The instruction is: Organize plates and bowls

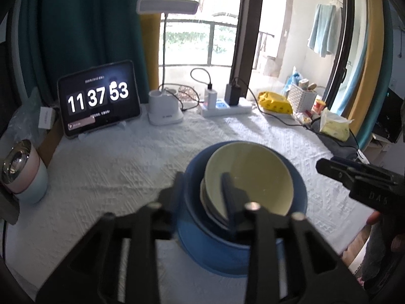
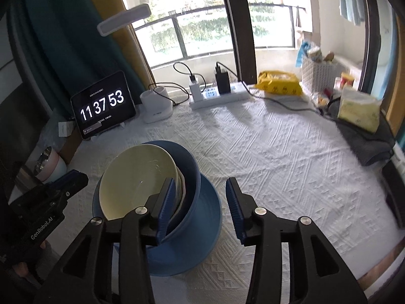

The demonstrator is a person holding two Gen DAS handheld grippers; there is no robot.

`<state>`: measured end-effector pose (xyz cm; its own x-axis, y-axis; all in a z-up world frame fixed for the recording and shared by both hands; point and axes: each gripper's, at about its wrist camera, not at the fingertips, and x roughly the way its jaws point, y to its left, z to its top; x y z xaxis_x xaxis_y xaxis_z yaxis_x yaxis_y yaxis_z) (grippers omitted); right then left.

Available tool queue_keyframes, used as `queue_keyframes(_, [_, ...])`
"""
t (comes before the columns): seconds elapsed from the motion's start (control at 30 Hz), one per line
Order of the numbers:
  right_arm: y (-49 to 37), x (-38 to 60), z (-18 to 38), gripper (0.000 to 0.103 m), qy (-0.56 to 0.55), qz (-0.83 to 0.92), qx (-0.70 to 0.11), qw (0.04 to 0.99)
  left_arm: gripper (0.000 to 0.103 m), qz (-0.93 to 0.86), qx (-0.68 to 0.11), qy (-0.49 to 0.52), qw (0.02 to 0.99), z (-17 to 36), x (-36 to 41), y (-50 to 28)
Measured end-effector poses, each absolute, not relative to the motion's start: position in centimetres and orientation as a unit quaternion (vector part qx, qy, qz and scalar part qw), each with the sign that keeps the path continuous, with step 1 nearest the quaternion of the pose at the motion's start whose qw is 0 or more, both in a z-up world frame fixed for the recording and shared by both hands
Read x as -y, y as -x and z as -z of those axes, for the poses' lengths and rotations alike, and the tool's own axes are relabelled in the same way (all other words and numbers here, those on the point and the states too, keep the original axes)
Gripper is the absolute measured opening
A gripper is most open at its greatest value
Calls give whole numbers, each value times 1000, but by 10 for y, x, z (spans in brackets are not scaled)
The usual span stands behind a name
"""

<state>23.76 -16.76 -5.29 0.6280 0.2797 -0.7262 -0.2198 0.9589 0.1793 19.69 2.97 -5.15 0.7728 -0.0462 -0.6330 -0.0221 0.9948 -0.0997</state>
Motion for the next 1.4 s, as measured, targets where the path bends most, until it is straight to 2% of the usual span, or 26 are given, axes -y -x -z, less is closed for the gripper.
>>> queue_keyframes(0.33, [-204,160,21,53,22,-125,-333,934,48,22,-267,48,962,18,-21,-169])
queue_keyframes(0.77, [-174,161,-13,55,41,-126,-267,954,50,24,-186,40,981,-15,-16,-135])
queue_keyframes(0.83, [-169,161,-18,56,43,-126,-257,957,52,22,-176,34,984,-18,-14,-131])
queue_keyframes(0.9, [-164,161,-23,56,43,-125,-248,960,64,24,-163,34,986,-22,-14,-126])
queue_keyframes(1.33, [-144,163,-43,59,47,-129,-201,970,68,10,-90,43,995,-42,-21,-99])
queue_keyframes(1.4, [-143,164,-45,59,46,-128,-196,971,71,8,-81,40,996,-44,-21,-96])
